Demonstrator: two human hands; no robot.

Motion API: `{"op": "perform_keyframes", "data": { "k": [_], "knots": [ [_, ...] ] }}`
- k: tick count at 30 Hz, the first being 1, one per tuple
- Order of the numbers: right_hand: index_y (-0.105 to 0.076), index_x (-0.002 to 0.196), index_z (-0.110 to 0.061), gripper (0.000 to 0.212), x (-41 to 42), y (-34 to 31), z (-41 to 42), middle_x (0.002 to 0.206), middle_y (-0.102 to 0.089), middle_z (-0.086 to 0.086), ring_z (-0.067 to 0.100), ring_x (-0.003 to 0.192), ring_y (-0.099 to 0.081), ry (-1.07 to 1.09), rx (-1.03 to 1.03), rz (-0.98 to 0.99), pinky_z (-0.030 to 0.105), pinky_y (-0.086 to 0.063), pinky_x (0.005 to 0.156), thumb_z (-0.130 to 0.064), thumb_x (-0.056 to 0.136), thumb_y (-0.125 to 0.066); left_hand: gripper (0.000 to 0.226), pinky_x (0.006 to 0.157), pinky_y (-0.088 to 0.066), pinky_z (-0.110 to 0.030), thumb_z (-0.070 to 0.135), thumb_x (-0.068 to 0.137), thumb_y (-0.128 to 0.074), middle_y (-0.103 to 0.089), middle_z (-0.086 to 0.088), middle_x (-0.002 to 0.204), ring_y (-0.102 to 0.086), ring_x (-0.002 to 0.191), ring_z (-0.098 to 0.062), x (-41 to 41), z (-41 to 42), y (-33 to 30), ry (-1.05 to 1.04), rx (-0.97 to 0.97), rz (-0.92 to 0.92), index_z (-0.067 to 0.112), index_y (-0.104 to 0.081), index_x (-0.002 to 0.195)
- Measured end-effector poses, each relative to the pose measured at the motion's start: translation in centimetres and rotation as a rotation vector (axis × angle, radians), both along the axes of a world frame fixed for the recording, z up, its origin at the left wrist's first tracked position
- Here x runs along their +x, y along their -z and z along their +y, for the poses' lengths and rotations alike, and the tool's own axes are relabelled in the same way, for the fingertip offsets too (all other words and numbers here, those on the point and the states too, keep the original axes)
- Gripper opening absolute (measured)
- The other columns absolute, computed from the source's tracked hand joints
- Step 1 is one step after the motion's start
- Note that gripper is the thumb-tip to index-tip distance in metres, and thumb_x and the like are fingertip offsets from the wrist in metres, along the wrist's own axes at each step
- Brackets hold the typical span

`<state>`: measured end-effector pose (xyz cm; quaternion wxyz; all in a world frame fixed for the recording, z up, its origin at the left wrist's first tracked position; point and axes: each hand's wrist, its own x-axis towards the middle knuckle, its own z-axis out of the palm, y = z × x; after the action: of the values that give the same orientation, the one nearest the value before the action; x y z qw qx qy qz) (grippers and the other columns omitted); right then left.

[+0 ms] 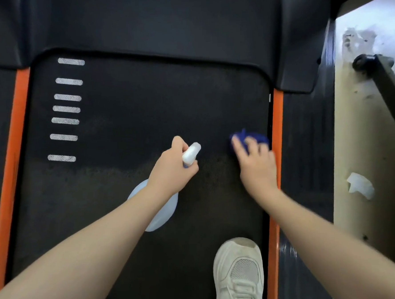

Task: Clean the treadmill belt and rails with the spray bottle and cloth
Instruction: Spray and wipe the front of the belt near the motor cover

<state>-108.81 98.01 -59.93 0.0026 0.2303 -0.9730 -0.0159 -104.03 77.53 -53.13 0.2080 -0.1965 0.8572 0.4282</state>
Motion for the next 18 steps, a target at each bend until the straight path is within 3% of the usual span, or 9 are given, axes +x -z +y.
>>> {"op": "perform_keyframes", "data": {
  "k": [3, 5, 7, 13, 18],
  "knots": [
    [-0.045, 0.136, -0.013, 0.058, -5.8, -1.3, -2.3, 0.123, -0.052, 0.020, 0.038, 0.090, -0.051, 0.266, 0.001, -0.065, 0.041, -0.042, 0.072, 0.002, 0.080, -0.039, 0.026, 0.063, -0.045, -0.041, 0.014, 0.085, -0.062, -0.056, -0.009, 0.084, -0.058, 0.077, -0.030, -0.9, 0.2, -0.2, -0.077, -0.012, 0.045, 0.012, -0.038, 0.095],
    [-0.041, 0.139, -0.009, 0.063, -5.9, -1.1, -2.2, 0.129, -0.048, 0.023, 0.041, 0.094, -0.050, 0.278, -0.053, -0.087, 0.044, -0.041, 0.075, 0.007, 0.078, -0.047, 0.025, 0.066, -0.048, -0.045, 0.014, 0.085, -0.061, -0.057, -0.010, 0.088, -0.058, 0.080, -0.030, -1.6, 0.4, -0.6, -0.099, 0.008, 0.057, 0.011, -0.039, 0.096],
    [-0.051, 0.131, -0.004, 0.066, -4.1, -1.0, -1.6, 0.121, -0.055, 0.026, 0.042, 0.083, -0.054, 0.194, -0.106, -0.013, 0.041, -0.046, 0.066, 0.012, 0.068, -0.059, 0.026, 0.069, -0.050, -0.047, 0.014, 0.085, -0.061, -0.057, -0.010, 0.092, -0.059, 0.083, -0.030, -2.5, 0.4, -1.0, -0.115, 0.037, 0.066, 0.010, -0.040, 0.099],
    [-0.059, 0.121, -0.001, 0.060, -5.3, 0.3, -2.3, 0.113, -0.060, 0.025, 0.041, 0.078, -0.058, 0.193, -0.170, 0.040, 0.040, -0.049, 0.061, 0.015, 0.064, -0.066, 0.027, 0.061, -0.041, -0.030, 0.014, 0.086, -0.062, -0.047, 0.002, 0.081, -0.046, 0.069, -0.012, -6.3, 0.4, -0.7, -0.163, 0.088, 0.096, 0.012, -0.037, 0.096],
    [-0.061, 0.118, -0.001, 0.051, -12.1, 0.0, -4.9, 0.113, -0.060, 0.026, 0.044, 0.079, -0.058, 0.243, -0.238, 0.066, 0.040, -0.047, 0.060, 0.012, 0.069, -0.056, 0.026, 0.062, -0.040, -0.032, 0.013, 0.086, -0.062, -0.045, 0.004, 0.077, -0.045, 0.069, -0.014, -9.0, 0.7, -0.1, -0.188, 0.097, 0.093, 0.011, -0.037, 0.095]
  ]
}}
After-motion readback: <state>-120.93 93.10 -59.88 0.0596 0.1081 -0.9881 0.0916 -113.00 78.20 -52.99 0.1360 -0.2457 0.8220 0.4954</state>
